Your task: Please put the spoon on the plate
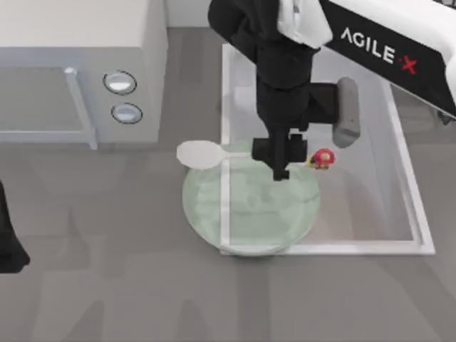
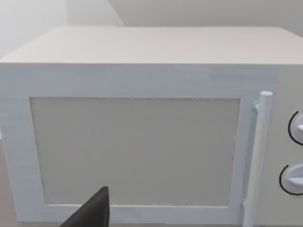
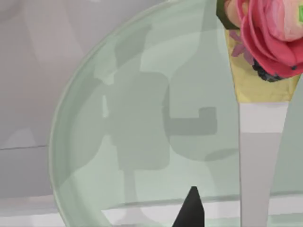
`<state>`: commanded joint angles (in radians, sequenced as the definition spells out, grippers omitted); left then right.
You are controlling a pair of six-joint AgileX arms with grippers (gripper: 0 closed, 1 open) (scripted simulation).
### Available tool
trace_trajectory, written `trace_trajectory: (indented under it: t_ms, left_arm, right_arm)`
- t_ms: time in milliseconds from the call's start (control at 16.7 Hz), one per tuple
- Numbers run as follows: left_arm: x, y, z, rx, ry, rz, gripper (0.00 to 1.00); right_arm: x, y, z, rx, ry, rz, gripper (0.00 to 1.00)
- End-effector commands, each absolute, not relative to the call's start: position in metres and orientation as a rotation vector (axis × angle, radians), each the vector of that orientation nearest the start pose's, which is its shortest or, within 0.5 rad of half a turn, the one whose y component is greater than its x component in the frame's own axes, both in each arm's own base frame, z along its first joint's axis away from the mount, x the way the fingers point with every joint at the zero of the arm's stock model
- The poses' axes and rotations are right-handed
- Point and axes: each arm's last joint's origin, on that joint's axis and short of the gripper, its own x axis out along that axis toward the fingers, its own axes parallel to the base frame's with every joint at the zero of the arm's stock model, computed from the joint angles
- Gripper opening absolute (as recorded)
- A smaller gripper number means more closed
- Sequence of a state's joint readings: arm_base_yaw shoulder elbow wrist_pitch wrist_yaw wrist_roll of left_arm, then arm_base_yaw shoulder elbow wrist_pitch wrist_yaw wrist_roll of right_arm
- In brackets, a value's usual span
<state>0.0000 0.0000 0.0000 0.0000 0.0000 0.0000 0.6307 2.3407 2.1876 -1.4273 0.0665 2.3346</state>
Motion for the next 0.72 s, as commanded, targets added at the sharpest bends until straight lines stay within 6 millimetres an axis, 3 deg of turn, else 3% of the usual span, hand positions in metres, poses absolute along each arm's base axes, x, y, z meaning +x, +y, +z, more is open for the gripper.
trace_trajectory:
  t_ms: [360, 720]
  left_arm:
    - [0.106, -0.001, 0.160, 0.000, 0.000, 0.000, 1.00]
    - [0.106, -0.001, 0.160, 0.000, 0.000, 0.000, 1.00]
  right_arm:
    - [0.374, 0.278, 0.213, 1.319, 1.104, -1.228, 0.00]
    - [0.376, 0.295, 0.176, 1.285, 1.151, -1.208, 0.00]
